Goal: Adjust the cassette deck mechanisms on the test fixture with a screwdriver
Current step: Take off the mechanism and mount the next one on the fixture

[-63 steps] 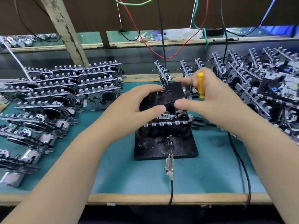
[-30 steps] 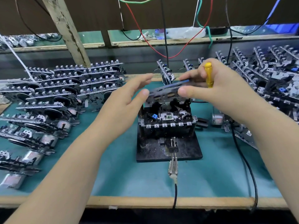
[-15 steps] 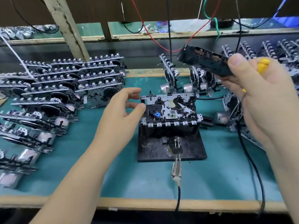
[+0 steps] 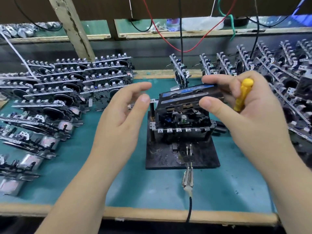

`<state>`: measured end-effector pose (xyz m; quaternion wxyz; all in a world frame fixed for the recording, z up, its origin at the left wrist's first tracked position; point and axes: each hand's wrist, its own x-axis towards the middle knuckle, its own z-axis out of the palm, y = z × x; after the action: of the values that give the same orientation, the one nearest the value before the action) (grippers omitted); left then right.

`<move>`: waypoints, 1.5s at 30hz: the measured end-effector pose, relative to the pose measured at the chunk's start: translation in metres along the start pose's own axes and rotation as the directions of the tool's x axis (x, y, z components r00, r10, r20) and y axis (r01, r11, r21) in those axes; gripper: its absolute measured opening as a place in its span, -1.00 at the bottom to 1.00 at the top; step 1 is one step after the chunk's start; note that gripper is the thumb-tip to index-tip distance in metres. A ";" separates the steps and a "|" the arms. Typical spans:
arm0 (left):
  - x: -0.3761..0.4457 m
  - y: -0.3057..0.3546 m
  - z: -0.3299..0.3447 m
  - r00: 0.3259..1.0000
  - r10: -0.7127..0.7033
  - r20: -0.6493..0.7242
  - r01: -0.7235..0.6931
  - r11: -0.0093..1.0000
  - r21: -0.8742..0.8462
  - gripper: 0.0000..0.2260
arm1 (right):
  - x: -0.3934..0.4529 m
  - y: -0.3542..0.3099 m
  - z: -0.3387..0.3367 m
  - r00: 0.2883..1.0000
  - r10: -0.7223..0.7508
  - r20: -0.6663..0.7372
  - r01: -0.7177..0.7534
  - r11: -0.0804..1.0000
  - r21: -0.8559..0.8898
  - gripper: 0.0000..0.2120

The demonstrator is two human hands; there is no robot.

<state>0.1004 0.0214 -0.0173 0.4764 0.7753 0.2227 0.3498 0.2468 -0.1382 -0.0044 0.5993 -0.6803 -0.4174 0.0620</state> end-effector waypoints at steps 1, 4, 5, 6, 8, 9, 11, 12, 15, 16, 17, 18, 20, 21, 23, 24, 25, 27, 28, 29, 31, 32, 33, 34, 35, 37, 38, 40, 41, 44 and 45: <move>0.004 0.001 0.002 0.998 0.041 0.039 -0.044 0.996 0.081 -0.74 | 0.007 0.002 0.000 0.999 -0.013 0.046 0.015 0.999 -0.031 -0.59; 0.020 0.005 0.007 0.971 0.048 0.236 -0.116 0.952 0.285 -0.76 | 0.014 0.007 -0.005 0.987 0.065 0.150 -0.043 0.989 -0.141 -0.61; 0.025 0.006 0.008 0.956 0.029 0.294 -0.137 0.925 0.354 -0.75 | 0.016 0.007 -0.009 0.975 0.111 0.191 -0.073 0.979 -0.191 -0.63; 0.029 0.007 0.007 0.942 0.007 0.336 -0.156 0.894 0.420 -0.74 | 0.022 0.007 -0.009 0.971 0.114 0.209 -0.071 0.977 -0.202 -0.65; 0.036 0.011 0.005 0.922 -0.018 0.386 -0.207 0.821 0.532 -0.73 | 0.027 0.013 -0.009 0.965 0.160 0.208 -0.120 0.973 -0.195 -0.64; 0.040 0.015 0.004 0.913 -0.022 0.408 -0.238 0.783 0.575 -0.71 | 0.029 0.018 -0.008 0.970 0.170 0.175 -0.140 0.976 -0.169 -0.63; 0.045 0.021 0.003 0.891 -0.046 0.451 -0.280 0.726 0.628 -0.63 | 0.031 0.027 -0.006 0.968 0.209 0.139 -0.199 0.976 -0.086 -0.63; 0.047 0.023 0.003 0.883 -0.064 0.466 -0.288 0.709 0.643 -0.58 | 0.033 0.029 -0.005 0.960 0.242 0.138 -0.240 0.970 -0.029 -0.62; 0.047 0.026 -0.001 0.849 -0.078 0.522 -0.319 0.713 0.624 -0.45 | 0.039 0.032 -0.005 0.917 0.337 0.215 -0.360 0.930 0.078 -0.62; 0.046 0.026 -0.003 0.835 -0.065 0.546 -0.337 0.725 0.601 -0.35 | 0.040 0.033 -0.006 0.906 0.353 0.231 -0.381 0.920 0.088 -0.63; 0.044 0.025 -0.005 0.817 -0.051 0.574 -0.369 0.719 0.589 -0.22 | 0.041 0.036 -0.006 0.902 0.361 0.239 -0.390 0.917 0.088 -0.63; 0.042 0.023 -0.006 0.799 -0.042 0.600 -0.406 0.698 0.590 -0.11 | 0.041 0.036 -0.006 0.902 0.362 0.237 -0.391 0.916 0.091 -0.64; 0.042 0.019 -0.005 0.790 -0.027 0.613 -0.448 0.656 0.607 -0.01 | 0.038 0.039 -0.004 0.909 0.357 0.217 -0.384 0.918 0.098 -0.66; 0.043 0.018 -0.004 0.799 -0.016 0.601 -0.445 0.657 0.609 -0.01 | 0.037 0.040 -0.003 0.911 0.356 0.207 -0.383 0.917 0.110 -0.66; 0.043 0.018 -0.002 0.819 0.010 0.574 -0.421 0.689 0.589 -0.08 | 0.034 0.041 -0.001 0.914 0.356 0.196 -0.389 0.906 0.169 -0.67; 0.043 0.018 -0.002 0.825 0.018 0.565 -0.411 0.706 0.576 -0.15 | 0.033 0.042 -0.001 0.916 0.355 0.187 -0.388 0.902 0.191 -0.68; 0.042 0.017 -0.002 0.825 0.032 0.565 -0.413 0.715 0.563 -0.23 | 0.031 0.042 0.000 0.918 0.355 0.175 -0.386 0.901 0.199 -0.69; 0.040 0.015 -0.004 0.809 0.073 0.583 -0.455 0.707 0.542 -0.43 | 0.029 0.042 0.002 0.922 0.357 0.151 -0.383 0.899 0.214 -0.70; 0.038 0.013 -0.004 0.797 0.093 0.597 -0.476 0.705 0.525 -0.53 | 0.028 0.042 0.002 0.923 0.358 0.140 -0.381 0.896 0.226 -0.70; 0.036 0.010 -0.004 0.786 0.113 0.607 -0.490 0.712 0.503 -0.59 | 0.027 0.042 0.003 0.925 0.358 0.131 -0.380 0.895 0.233 -0.70; 0.031 0.002 -0.003 0.788 0.143 0.598 -0.486 0.741 0.464 -0.64 | 0.026 0.043 0.004 0.926 0.360 0.115 -0.378 0.896 0.232 -0.70; 0.028 -0.003 -0.002 0.797 0.146 0.587 -0.470 0.760 0.450 -0.63 | 0.025 0.043 0.004 0.926 0.361 0.109 -0.377 0.896 0.234 -0.70; 0.025 -0.008 -0.002 0.806 0.142 0.575 -0.454 0.772 0.445 -0.58 | 0.025 0.043 0.004 0.926 0.362 0.106 -0.377 0.895 0.236 -0.70; 0.021 -0.012 -0.001 0.814 0.138 0.564 -0.442 0.777 0.449 -0.50 | 0.025 0.043 0.004 0.925 0.365 0.106 -0.380 0.894 0.238 -0.69; 0.015 -0.015 0.000 0.823 0.135 0.551 -0.433 0.778 0.456 -0.41 | 0.025 0.043 0.004 0.923 0.370 0.104 -0.384 0.892 0.237 -0.69; 0.002 -0.019 0.009 0.856 0.157 0.493 -0.414 0.780 0.470 -0.29 | 0.025 0.043 0.005 0.923 0.374 0.094 -0.386 0.892 0.235 -0.68; -0.004 -0.021 0.016 0.880 0.179 0.439 -0.394 0.790 0.469 -0.27 | 0.024 0.042 0.005 0.923 0.375 0.089 -0.385 0.893 0.234 -0.68; -0.013 -0.024 0.031 0.934 0.194 0.299 -0.312 0.850 0.425 -0.33 | 0.023 0.043 0.007 0.925 0.373 0.076 -0.380 0.894 0.239 -0.69; -0.015 -0.026 0.036 0.957 0.173 0.232 -0.251 0.893 0.372 -0.39 | 0.023 0.042 0.008 0.924 0.374 0.074 -0.381 0.893 0.240 -0.69; -0.016 -0.030 0.047 0.979 0.137 0.153 -0.168 0.964 0.207 -0.48 | 0.022 0.041 0.008 0.924 0.376 0.070 -0.382 0.899 0.216 -0.72; -0.017 -0.032 0.049 0.978 0.151 0.143 -0.176 0.968 0.177 -0.48 | 0.022 0.040 0.008 0.925 0.374 0.069 -0.380 0.902 0.203 -0.73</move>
<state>0.1256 -0.0043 -0.0657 0.3838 0.8536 0.1588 0.3145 0.2759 -0.1159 -0.0321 0.6394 -0.6791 -0.2772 0.2306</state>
